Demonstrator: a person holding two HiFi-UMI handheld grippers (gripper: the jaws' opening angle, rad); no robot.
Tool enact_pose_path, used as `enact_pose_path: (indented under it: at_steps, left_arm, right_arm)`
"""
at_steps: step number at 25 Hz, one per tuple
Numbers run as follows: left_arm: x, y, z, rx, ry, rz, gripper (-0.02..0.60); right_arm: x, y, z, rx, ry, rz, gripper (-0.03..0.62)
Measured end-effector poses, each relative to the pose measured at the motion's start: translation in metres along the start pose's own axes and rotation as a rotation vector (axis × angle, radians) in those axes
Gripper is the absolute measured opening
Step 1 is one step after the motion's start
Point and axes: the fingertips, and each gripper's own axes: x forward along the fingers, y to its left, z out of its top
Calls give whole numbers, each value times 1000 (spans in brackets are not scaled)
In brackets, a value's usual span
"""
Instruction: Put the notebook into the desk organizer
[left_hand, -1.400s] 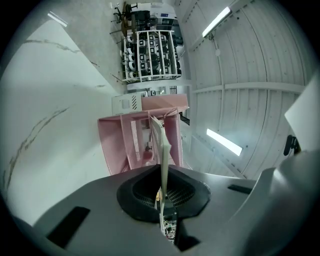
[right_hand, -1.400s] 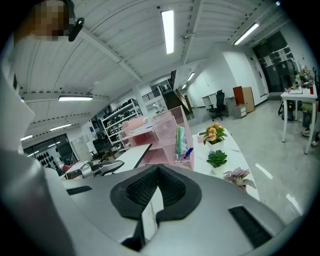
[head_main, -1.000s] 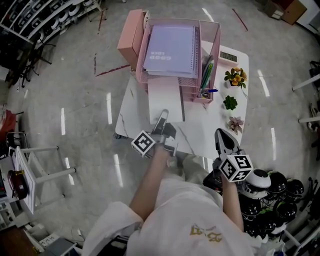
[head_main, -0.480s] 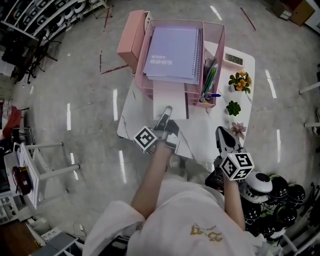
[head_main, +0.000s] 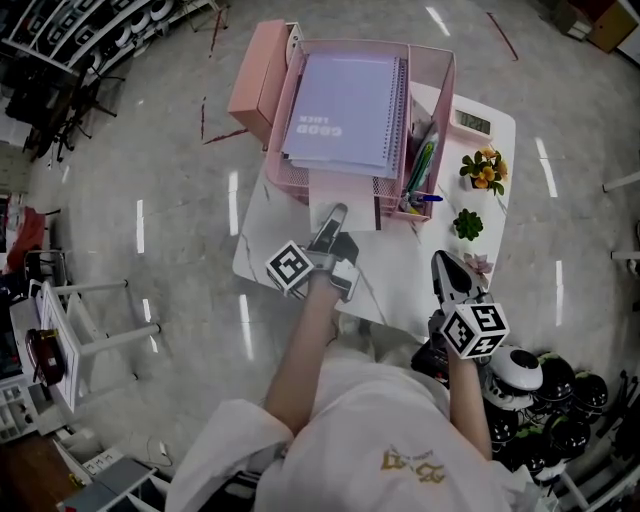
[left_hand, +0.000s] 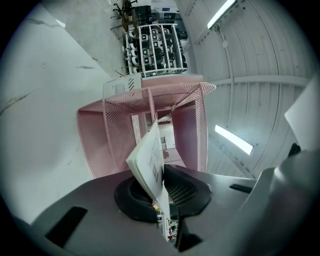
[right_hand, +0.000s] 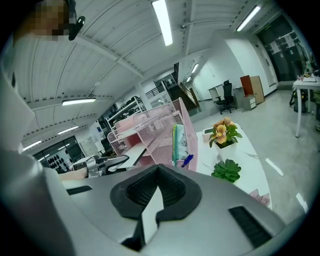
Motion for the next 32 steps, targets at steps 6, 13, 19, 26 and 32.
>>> enact_pose_path:
  at_steps: [6,13,19,26,32]
  left_arm:
    - [12,7,7,-7,10,18,121]
    - [25,10,13,-25,25,23,150]
    - [22,10,12,-3,62,33,233]
    - [-12,12,7,141,100,93,316]
    - [-51,14,-13,362,217,144,218]
  right_arm:
    - [7,-4,2,0,5,-6,12]
    - [11,-6,3,2,3,-18,12]
    - [13,2,1,0,-15,-28,11]
    - [7,21,1,-18,-50,-44,12]
    - [-6,40,-3,-48,-87,-86,12]
